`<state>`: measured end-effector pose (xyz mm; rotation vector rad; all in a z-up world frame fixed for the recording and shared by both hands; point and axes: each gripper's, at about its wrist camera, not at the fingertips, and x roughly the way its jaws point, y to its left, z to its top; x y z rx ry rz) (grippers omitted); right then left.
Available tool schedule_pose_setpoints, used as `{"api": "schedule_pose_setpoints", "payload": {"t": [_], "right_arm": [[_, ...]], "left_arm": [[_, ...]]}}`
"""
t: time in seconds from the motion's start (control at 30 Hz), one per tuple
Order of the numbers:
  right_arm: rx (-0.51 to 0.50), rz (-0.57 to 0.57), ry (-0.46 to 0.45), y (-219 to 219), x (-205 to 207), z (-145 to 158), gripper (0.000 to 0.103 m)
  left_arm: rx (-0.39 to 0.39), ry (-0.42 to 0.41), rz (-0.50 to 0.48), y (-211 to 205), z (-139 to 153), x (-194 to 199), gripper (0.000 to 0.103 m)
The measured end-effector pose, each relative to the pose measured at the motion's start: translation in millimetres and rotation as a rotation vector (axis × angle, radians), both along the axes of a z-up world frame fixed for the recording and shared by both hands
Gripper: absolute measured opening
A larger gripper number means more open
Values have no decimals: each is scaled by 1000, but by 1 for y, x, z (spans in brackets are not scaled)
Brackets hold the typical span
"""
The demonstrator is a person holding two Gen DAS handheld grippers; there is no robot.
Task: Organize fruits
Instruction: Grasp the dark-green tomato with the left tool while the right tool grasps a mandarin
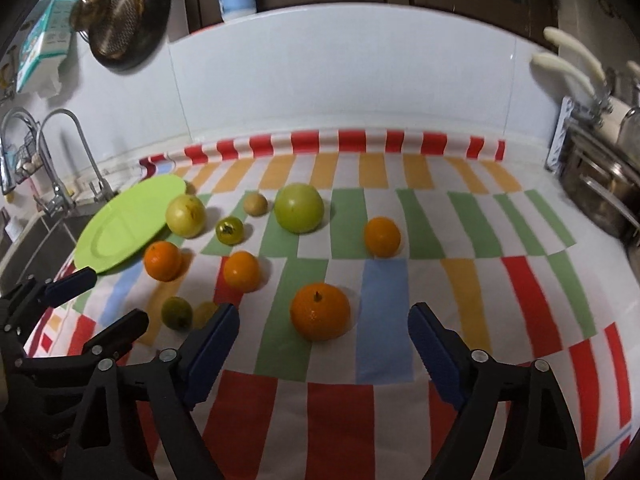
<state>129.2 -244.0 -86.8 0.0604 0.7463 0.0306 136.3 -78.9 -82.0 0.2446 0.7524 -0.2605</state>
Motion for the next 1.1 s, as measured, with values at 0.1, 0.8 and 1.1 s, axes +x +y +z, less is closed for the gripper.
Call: {"api": "schedule_pose_setpoints", "payload": {"t": [0.1, 0.8, 1.1], "right_arm": [[17, 6, 32, -1, 8, -10, 83], [34, 38, 94, -3, 30, -29, 55], [7, 48, 87, 0, 32, -30, 43]], "left_arm": [[1, 36, -17, -3, -9, 7, 68], [-32, 121, -72, -11, -27, 30, 33], [-52, 121, -55, -8, -26, 33, 28]]}}
